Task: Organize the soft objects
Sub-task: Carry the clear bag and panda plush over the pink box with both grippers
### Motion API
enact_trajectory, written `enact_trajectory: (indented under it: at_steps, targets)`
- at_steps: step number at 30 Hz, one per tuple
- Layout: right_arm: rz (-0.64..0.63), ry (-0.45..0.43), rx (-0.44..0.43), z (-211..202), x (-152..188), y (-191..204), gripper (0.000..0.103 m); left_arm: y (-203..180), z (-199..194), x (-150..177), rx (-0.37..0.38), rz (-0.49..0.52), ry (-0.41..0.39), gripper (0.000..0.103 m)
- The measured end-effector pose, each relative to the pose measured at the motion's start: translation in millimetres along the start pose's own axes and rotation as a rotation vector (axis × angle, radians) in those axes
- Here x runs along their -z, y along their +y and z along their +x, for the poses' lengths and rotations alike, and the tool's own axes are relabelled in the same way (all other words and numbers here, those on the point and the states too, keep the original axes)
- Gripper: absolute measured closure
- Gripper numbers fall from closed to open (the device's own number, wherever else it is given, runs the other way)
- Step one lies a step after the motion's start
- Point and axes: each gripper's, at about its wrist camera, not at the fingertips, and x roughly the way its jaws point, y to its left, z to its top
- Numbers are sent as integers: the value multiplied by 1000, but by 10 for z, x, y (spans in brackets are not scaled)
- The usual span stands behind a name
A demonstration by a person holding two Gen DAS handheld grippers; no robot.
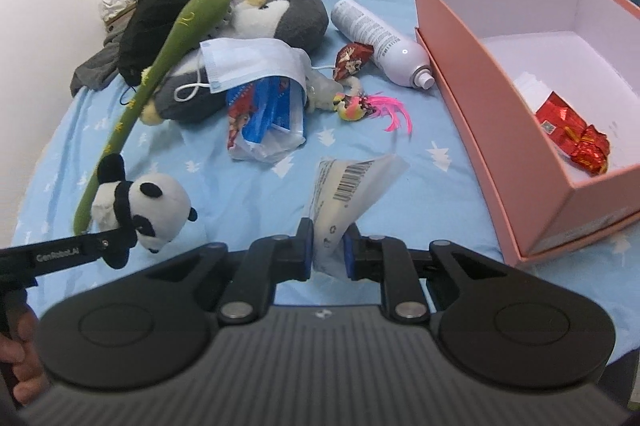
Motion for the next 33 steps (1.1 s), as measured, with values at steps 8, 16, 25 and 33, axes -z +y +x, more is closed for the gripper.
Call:
enact_trajectory:
  at_steps: [8,16,25,33]
  targets:
    - [-2,-28,-7,-242,116,39,84,-78,-243,78,27,-5,-21,73]
    - [-18,-107,-15,-531,32,65,84,-267,-494,-73,71,19,-81,73]
    - [-53,-218,-12,-901,-284,56,84,-614,-807,-394,147,66,-166,73]
    - [-66,-349,34,-1297,-680,-129,84,-1065,-981,-813,231,123,-211,73]
